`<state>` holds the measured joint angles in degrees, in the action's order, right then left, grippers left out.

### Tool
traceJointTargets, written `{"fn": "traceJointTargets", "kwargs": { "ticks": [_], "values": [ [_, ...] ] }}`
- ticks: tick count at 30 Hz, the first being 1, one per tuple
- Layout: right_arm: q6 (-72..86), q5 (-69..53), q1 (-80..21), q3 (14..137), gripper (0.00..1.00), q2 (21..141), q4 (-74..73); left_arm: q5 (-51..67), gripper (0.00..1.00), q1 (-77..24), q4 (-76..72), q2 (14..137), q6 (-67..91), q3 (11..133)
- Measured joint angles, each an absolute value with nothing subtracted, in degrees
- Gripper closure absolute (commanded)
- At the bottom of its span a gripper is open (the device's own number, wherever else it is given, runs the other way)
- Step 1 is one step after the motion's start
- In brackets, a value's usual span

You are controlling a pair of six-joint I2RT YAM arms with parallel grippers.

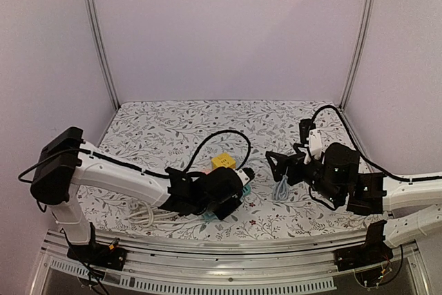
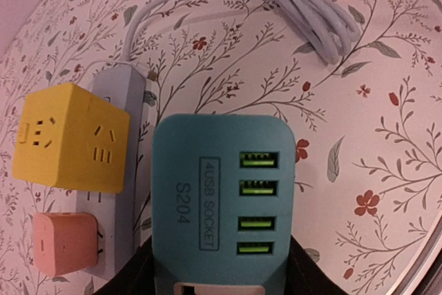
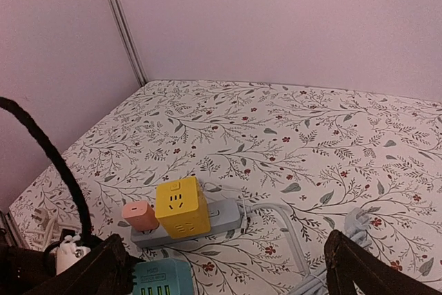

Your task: Insert the plug

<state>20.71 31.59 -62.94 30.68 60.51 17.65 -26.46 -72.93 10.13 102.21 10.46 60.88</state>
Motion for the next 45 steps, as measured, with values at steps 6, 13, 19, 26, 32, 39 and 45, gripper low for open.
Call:
{"fn": "traceJointTargets", "kwargs": {
  "ticks": [6,13,19,26,32,39,45],
  "values": [
    [20.71,32.77,-62.94,30.26,0.01,60.01,17.80,-25.87,0.95,-73.30,9.67,112.36,9.13,66.22],
    [20.67,33.93,-62.94,30.24,0.01,60.01,18.02,-26.44,0.86,-73.30,9.67,115.33,8.05,69.82],
    [20.60,34.02,-62.94,30.24,0.01,60.03,18.02,-26.65,0.55,-73.32,9.54,115.57,7.70,70.13],
    [20.56,34.20,-62.94,30.24,0.01,60.05,18.04,-27.44,0.18,-73.34,7.31,115.48,6.37,70.02],
    [20.56,34.44,-62.94,30.24,0.01,60.10,18.04,-27.57,0.02,-73.36,6.07,114.96,5.48,70.04],
    [20.69,35.20,-62.94,30.24,0.01,60.90,18.06,-28.32,0.00,-73.36,6.79,106.48,5.37,67.90],
    [21.47,35.33,-62.94,30.26,0.01,61.76,17.93,-36.40,0.02,-73.34,9.15,94.45,7.86,65.52]
  ]
}}
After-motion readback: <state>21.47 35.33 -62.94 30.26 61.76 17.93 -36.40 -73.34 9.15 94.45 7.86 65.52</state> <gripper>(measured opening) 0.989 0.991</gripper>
